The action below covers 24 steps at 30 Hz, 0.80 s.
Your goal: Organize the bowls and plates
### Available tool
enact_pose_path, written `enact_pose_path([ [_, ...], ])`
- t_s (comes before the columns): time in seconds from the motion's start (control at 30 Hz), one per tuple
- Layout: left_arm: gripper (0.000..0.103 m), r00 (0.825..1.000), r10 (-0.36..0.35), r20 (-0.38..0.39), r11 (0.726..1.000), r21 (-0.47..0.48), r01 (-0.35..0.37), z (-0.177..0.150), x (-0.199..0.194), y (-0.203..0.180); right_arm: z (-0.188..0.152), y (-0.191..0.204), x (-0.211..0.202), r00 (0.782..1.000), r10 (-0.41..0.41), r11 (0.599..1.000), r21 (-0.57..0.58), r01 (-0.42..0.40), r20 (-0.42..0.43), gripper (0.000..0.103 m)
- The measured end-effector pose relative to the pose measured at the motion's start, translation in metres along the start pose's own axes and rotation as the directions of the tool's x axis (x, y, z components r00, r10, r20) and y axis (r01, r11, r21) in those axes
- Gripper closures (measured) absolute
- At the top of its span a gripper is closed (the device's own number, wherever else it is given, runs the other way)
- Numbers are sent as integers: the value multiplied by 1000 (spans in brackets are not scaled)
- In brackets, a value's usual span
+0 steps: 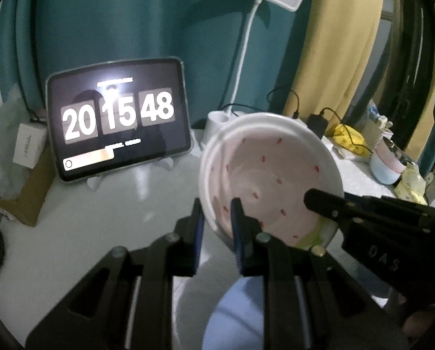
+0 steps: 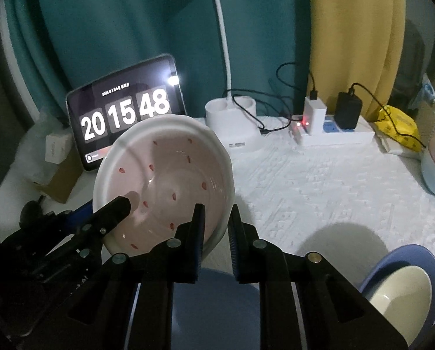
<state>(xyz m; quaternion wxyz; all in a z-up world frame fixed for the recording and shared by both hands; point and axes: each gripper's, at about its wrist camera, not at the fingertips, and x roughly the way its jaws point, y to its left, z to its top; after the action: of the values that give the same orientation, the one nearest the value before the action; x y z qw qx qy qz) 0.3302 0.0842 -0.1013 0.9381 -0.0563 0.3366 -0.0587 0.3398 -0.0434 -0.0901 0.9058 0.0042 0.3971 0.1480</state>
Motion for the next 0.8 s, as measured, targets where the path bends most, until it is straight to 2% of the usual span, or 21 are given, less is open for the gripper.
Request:
enact_pose_path([
  [0.8, 85, 998, -42, 44, 997, 59, 39, -11, -45, -62, -29, -40, -73, 997, -13, 999, 40, 9, 80, 87],
])
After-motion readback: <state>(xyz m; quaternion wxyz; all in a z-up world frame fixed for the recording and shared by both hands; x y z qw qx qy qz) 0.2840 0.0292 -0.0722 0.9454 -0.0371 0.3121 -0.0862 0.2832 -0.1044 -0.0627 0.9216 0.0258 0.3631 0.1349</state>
